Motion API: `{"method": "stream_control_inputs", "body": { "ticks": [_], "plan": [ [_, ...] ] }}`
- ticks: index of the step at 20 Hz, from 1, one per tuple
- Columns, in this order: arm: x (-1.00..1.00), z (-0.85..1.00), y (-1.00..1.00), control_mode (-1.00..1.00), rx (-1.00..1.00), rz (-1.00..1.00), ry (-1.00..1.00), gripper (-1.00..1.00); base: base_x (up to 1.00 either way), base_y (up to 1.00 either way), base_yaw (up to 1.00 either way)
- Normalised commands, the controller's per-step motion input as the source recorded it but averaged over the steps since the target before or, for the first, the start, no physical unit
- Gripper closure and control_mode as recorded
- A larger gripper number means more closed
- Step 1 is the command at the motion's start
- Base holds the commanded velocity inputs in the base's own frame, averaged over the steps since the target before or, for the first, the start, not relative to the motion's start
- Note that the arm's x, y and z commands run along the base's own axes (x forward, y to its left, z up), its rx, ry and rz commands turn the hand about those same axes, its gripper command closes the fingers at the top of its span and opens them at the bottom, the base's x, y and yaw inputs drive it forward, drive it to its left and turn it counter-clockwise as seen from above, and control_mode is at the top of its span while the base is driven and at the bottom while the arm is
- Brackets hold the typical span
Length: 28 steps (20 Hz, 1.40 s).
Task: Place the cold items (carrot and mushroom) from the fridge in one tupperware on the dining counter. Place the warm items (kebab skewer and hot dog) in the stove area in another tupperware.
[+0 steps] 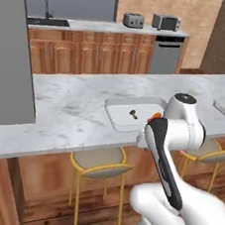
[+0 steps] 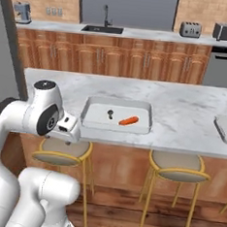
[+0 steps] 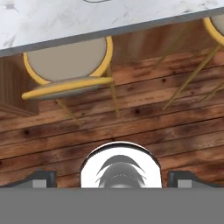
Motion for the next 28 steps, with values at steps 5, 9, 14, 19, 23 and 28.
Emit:
{"method": "stream_control_inputs", "body": {
  "ticks": [5,9,14,19,23,28],
  "plan": [
    [0.00,0.00,0.00,1.00,0.00,0.00,0.00,-1.00,-0.83,0.94,0.15],
    [0.00,0.00,0.00,1.00,0.00,0.00,0.00,-1.00,-0.42,1.00,0.30],
    [0.00,0.00,0.00,1.00,0.00,0.00,0.00,-1.00,-0.04,1.00,0.29],
    [0.00,0.00,0.00,1.00,0.00,0.00,0.00,-1.00,-0.02,1.00,0.14],
    [0.00,0.00,0.00,1.00,0.00,0.00,0.00,-1.00,0.00,1.00,0.01],
    [0.00,0.00,0.00,1.00,0.00,0.00,0.00,-1.00,0.00,1.00,-0.01]
  ]
}}
